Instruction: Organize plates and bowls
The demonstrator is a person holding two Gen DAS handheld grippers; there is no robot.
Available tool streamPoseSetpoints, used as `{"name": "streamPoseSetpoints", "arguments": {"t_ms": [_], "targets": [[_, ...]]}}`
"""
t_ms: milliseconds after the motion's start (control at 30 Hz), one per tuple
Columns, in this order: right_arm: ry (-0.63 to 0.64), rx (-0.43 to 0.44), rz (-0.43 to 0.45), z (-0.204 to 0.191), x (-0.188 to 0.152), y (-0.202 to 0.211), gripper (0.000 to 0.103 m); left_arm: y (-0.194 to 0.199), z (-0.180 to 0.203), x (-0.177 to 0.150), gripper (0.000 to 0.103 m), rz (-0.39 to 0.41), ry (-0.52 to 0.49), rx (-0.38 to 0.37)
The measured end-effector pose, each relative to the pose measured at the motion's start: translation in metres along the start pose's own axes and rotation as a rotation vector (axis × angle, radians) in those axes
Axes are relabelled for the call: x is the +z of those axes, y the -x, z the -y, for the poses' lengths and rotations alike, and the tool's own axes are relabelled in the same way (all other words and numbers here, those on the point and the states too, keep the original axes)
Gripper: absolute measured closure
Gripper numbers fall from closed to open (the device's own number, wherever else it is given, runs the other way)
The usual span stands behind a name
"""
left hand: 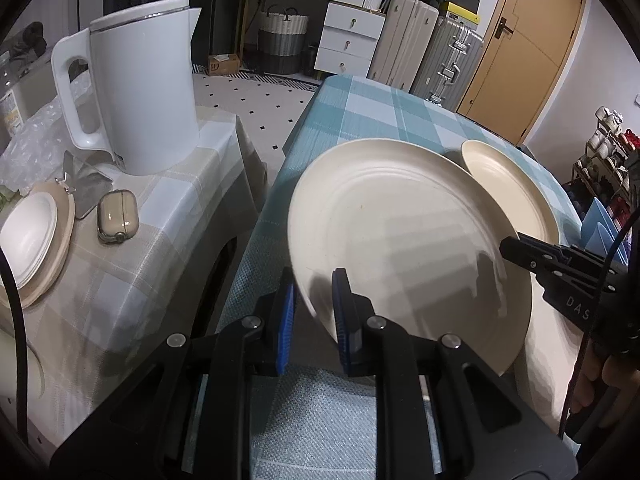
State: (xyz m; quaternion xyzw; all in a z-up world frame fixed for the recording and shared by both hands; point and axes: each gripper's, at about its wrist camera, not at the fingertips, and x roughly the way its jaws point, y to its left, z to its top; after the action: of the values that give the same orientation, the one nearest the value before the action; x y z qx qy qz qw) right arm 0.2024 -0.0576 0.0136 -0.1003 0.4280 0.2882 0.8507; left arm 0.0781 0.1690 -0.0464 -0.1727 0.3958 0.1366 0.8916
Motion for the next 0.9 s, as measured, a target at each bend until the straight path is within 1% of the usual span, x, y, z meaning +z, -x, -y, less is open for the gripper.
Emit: {"name": "streamPoseSetpoints", "arguments": {"t_ms": [533, 900], "targets": [[-0.004, -0.026, 0.037, -0.004, -0.001, 0.038, 0.087, 0.036, 0.009, 0.006, 0.088, 0.051, -0.025, -0.028], [-0.027, -0.053, 0.056, 0.000, -0.007, 0.068, 0.087, 0.057, 0.022, 0.008, 0.088, 0.074, -0.052, -0.065]]}}
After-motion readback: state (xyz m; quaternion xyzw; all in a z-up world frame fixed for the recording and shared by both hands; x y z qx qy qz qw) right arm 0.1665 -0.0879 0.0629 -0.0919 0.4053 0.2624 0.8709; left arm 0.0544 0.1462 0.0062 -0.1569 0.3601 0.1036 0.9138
